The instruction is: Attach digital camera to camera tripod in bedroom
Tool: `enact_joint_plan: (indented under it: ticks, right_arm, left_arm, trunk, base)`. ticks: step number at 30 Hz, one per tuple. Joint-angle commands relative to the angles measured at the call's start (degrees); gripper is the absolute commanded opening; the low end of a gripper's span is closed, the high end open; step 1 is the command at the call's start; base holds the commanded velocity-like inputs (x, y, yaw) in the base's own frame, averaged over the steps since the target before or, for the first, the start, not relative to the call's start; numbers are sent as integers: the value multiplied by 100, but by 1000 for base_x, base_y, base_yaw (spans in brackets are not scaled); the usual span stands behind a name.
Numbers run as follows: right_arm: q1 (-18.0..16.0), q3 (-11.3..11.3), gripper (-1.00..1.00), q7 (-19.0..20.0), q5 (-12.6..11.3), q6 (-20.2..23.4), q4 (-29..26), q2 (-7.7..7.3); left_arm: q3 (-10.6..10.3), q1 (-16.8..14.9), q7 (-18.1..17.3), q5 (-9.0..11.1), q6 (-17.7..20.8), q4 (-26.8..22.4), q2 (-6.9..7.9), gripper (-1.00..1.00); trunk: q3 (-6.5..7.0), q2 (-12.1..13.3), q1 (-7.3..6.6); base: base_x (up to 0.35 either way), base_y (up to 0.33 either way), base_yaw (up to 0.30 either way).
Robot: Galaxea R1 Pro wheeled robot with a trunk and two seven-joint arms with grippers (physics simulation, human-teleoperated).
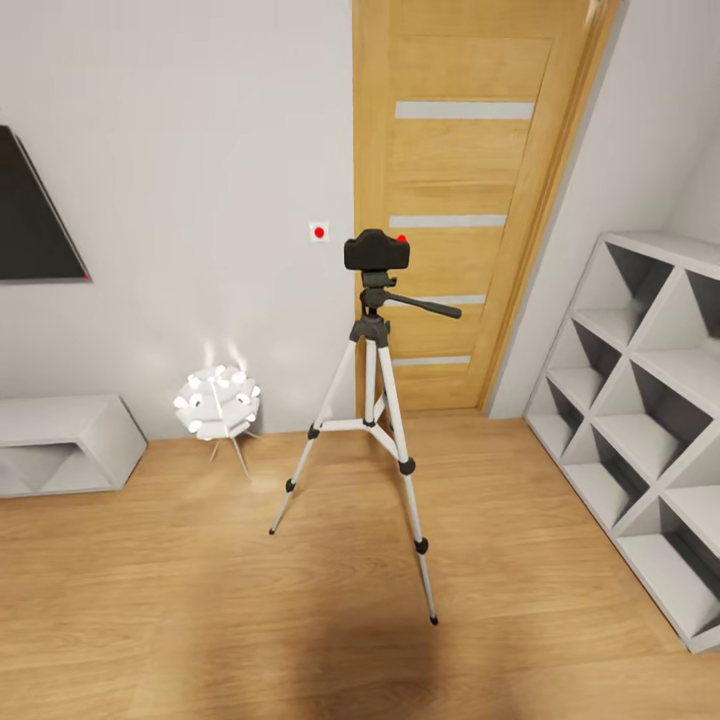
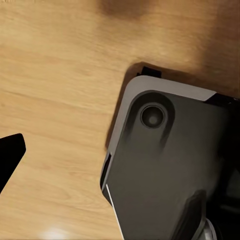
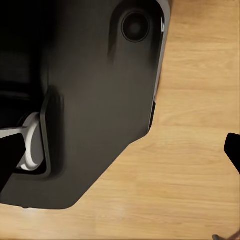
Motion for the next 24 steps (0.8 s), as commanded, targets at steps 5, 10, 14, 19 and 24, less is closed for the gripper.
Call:
enact_joint_plan:
  ticks: [5, 10, 14, 19, 24]
  right_arm:
    - [-8, -33, 100, 20, 77, -50, 14, -19]
    - [-8, -19, 100, 20, 95, -50, 13, -5]
    - [-8, -15, 100, 21, 99, -43, 12, -1]
    - [-8, -14, 100, 11, 87, -60, 12, 1]
    - [-8, -11, 100, 5, 94, -97, 12, 2]
  left_arm:
    - [-49, -2, 18, 39, -10, -2, 0, 100]
    - [-49, -2, 18, 39, -10, -2, 0, 100]
    - [-49, -2, 18, 39, -10, -2, 0, 100]
    - [-49, -2, 18, 39, -10, -2, 0, 100]
    - [-49, -2, 18, 39, -10, -2, 0, 100]
  trunk:
    - [-2, -10, 3]
    - [0, -10, 3]
    - [1, -10, 3]
    - [1, -10, 3]
    - [2, -10, 3]
  base:
    - [0, 0, 12]
    - [0, 0, 3]
    - [0, 0, 1]
    - [0, 0, 0]
    - [0, 0, 0]
